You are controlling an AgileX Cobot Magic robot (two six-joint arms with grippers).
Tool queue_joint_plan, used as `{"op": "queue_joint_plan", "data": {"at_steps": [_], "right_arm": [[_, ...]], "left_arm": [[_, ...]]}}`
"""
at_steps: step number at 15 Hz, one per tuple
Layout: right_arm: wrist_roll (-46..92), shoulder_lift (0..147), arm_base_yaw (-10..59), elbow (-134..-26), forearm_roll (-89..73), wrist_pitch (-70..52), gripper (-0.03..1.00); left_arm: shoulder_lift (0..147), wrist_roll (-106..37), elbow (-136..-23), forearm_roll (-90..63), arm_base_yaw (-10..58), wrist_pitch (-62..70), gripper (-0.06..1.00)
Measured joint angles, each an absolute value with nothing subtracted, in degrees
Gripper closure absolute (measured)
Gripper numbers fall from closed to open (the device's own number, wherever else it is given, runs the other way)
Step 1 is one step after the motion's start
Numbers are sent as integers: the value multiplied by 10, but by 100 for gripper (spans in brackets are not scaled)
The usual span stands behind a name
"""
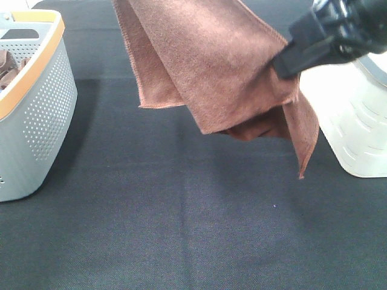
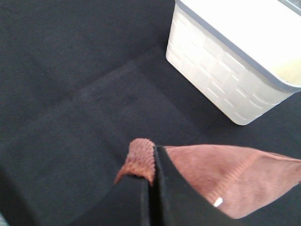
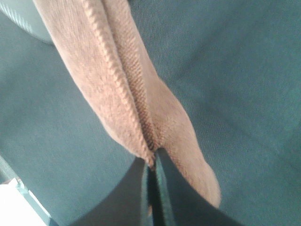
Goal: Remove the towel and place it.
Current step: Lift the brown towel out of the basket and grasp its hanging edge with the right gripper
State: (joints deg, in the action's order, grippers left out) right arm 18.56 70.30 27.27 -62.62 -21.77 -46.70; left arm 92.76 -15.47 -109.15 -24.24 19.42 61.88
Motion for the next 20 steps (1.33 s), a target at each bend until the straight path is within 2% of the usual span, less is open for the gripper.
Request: {"op": "queue_joint_plan", "data": {"at_steps": [4, 7, 8, 11, 16, 20], "right_arm": [[185, 715, 273, -627, -228, -462, 97], [185, 755, 273, -627, -231, -453, 97], [185, 771, 273, -627, -244, -439, 97], [220, 778, 273, -627, -304, -414, 96], [320, 778, 273, -627, -421, -405, 76], [349, 778, 273, -627, -459, -402, 68]], "left_arm": [[928, -164, -1091, -348, 194, 602, 94], [928, -210, -1091, -490, 194, 576, 94], [928, -238, -1091, -555, 194, 571, 94], [928, -257, -1091, -623, 194, 570, 94], [928, -260, -1091, -631, 194, 570, 94], [928, -267, -1091, -655, 194, 570, 94]]}}
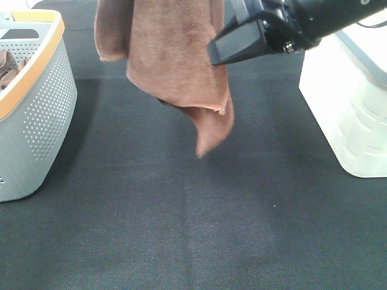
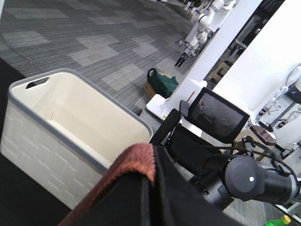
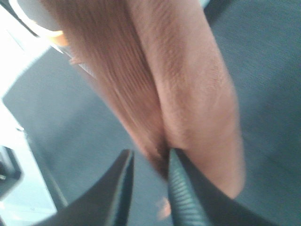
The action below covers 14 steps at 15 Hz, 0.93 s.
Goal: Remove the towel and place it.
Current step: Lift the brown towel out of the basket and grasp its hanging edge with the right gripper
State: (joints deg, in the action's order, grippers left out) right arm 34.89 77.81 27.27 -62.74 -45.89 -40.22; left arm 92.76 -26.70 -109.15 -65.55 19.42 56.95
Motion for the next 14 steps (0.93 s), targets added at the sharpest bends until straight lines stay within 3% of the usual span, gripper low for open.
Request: {"op": "queue_joint_plan", "data": {"at_steps": [7, 9, 14], "right_arm": [[399, 784, 273, -627, -500, -374, 65], [401, 798, 273, -627, -490, -368, 53], [361, 797, 273, -627, -415, -364, 48]], "left_arm": [[928, -281, -1091, -690, 194, 568, 94], [928, -281, -1091, -692, 194, 568, 94], [928, -289, -1091, -692, 194, 568, 94]]}}
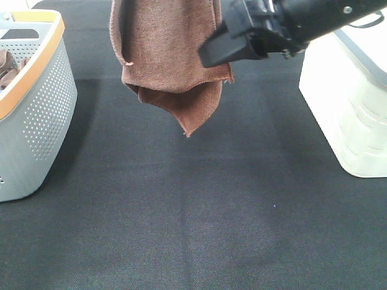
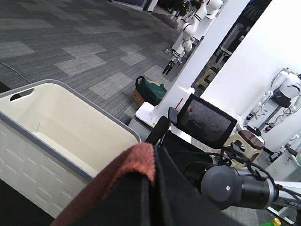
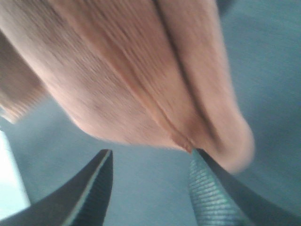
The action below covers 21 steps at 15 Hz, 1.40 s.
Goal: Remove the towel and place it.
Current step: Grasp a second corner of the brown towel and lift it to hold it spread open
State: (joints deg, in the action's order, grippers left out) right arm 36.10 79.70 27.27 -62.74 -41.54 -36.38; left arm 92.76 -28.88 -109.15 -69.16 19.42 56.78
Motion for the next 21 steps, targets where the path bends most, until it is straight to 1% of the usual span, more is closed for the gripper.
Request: {"op": "queue_joint_plan", "data": {"at_steps": [2, 4, 7, 8, 9, 10, 11, 12, 13, 14, 16, 19, 21], "right_arm": [[298, 787, 273, -627, -331, -351, 45], [276, 789, 273, -627, -311, -343, 41], [303, 794, 273, -627, -358, -341, 40], [321, 796, 273, -627, -380, -341, 44], [321, 796, 273, -627, -380, -341, 44], [336, 796, 273, -627, -392, -341, 51], [341, 796, 273, -627, -398, -341, 60], [345, 796, 273, -627, -398, -342, 79], [346, 796, 273, -627, -398, -345, 91], [346, 796, 273, -627, -397, -351, 97], [346, 796, 273, -627, -395, -366, 97], [323, 792, 273, -627, -376, -427, 97], [297, 777, 273, -627, -355, -433, 97]], "left_arm": [[928, -289, -1091, -692, 194, 570, 94], [928, -289, -1091, -693, 194, 571, 94], [928, -289, -1091, -706, 194, 571, 94], [928, -289, -1091, -708, 194, 570, 94], [928, -289, -1091, -708, 194, 570, 94], [928, -289, -1091, -710, 194, 570, 94], [928, -289, -1091, -710, 194, 570, 94], [928, -291, -1091, -711, 194, 570, 94], [928, -294, -1091, -711, 194, 570, 94], [928, -297, -1091, -711, 194, 570, 94], [928, -302, -1091, -704, 194, 568, 94], [928, -265, -1091, -565, 194, 546, 94], [928, -223, -1091, -466, 194, 543, 94]]}}
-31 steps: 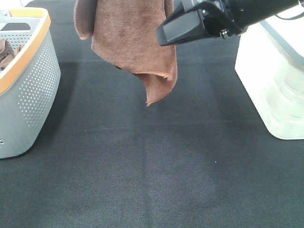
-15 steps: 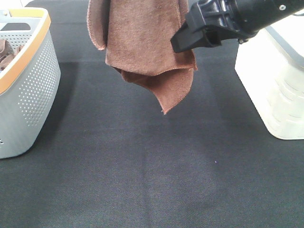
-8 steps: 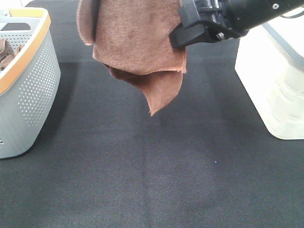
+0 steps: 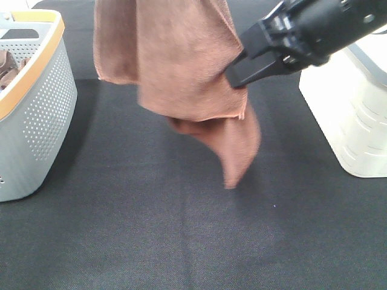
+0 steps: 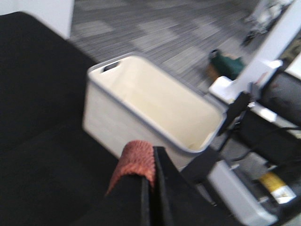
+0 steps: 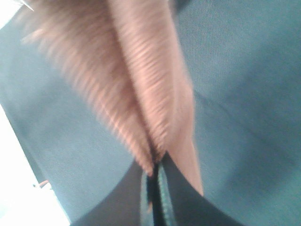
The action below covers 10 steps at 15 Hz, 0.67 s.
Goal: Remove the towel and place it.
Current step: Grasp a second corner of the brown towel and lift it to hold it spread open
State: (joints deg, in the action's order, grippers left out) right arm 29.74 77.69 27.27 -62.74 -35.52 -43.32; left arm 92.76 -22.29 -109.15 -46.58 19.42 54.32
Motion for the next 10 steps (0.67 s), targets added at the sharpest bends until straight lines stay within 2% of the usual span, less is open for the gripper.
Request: {"op": "queue_joint_plan", "data": {"at_steps": [2, 5, 8, 10], "right_arm": [[280, 767, 273, -627, -348, -431, 97], [275, 766, 273, -627, -348, -426, 97], [274, 786, 273, -627, -348, -416, 96], [274, 795, 273, -627, -355, -410, 82]], "left_arm": [[928, -200, -1091, -425, 194, 545, 94], [928, -195, -1091, -441, 194, 552, 94], [928, -244, -1091, -596, 194, 555, 94], [928, -293, -1091, -696, 194, 556, 94]]}}
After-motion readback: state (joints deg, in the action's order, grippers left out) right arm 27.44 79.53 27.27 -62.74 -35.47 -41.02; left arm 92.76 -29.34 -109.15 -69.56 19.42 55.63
